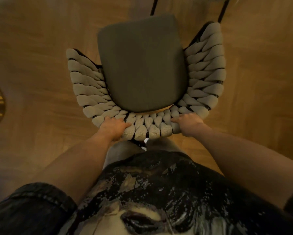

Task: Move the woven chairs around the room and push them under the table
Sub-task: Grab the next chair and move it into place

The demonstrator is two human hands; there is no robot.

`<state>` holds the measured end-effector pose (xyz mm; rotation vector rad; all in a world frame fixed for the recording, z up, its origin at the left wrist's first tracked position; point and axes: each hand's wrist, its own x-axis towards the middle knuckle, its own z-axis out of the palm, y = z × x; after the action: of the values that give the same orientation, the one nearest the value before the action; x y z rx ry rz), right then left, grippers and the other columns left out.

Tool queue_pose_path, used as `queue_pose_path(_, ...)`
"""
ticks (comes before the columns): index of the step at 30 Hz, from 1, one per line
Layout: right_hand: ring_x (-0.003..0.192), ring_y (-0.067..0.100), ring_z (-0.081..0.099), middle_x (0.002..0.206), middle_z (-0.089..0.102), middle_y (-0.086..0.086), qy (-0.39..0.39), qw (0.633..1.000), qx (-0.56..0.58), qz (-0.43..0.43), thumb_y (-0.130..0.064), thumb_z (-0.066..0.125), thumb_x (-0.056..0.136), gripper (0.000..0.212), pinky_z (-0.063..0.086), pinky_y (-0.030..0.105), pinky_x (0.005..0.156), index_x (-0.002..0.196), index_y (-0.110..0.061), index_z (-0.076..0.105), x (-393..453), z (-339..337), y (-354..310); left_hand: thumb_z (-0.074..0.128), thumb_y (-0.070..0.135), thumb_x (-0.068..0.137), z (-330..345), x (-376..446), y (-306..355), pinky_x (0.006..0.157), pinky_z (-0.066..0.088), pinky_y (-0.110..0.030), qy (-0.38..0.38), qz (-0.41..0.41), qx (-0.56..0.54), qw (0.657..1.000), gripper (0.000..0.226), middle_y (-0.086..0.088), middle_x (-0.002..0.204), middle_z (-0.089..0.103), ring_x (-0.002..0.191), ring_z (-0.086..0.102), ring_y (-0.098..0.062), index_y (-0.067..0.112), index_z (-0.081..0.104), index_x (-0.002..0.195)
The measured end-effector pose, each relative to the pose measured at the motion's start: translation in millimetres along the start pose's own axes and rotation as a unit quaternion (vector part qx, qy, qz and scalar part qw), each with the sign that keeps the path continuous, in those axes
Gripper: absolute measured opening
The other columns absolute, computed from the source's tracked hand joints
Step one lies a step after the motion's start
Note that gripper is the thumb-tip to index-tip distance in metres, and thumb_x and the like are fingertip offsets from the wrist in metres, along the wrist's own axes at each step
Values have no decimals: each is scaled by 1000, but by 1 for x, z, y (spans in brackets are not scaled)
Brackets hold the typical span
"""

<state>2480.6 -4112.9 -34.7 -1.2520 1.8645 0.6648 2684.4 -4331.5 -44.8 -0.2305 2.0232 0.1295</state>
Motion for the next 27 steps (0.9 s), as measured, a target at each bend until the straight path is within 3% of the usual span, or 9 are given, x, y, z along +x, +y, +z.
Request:
queue_pose_path(6, 127, 27, 55, 142, 54, 3, -23, 994, 97, 51, -22, 63, 95, 71, 44, 42, 104, 156, -38, 31, -10, 20, -21, 61, 24, 95, -16, 12, -18, 110, 34, -53, 3, 36, 84, 996, 71, -2, 145, 46, 131, 47, -31, 44, 27, 154)
queue_pose_path(15, 122, 29, 58, 136, 56, 5, -20, 966, 226, 124, -21, 55, 95, 64, 47, 45, 100, 154, -39, 35, -12, 22, -66, 64, 26, 93, -62, 32, -61, 108, 35, -54, 3, 108, 203, 973, 72, -3, 145, 46, 131, 47, -33, 44, 28, 152)
queue_pose_path(21, 122, 29, 57, 135, 57, 5, -21, 936, 302, 179, -20, 57, 95, 66, 47, 45, 97, 154, -39, 33, 5, 6, -104, 62, 22, 95, -102, 58, -94, 111, 33, -55, 8, 143, 300, 943, 73, -3, 153, 40, 136, 43, -34, 45, 26, 154)
queue_pose_path(27, 118, 28, 59, 131, 60, 5, -3, 901, 368, 231, -26, 62, 95, 62, 49, 43, 93, 150, -40, 38, 22, -14, -120, 63, 26, 94, -155, 83, -108, 105, 37, -51, 31, 193, 383, 903, 69, 0, 146, 47, 131, 48, -30, 46, 30, 152)
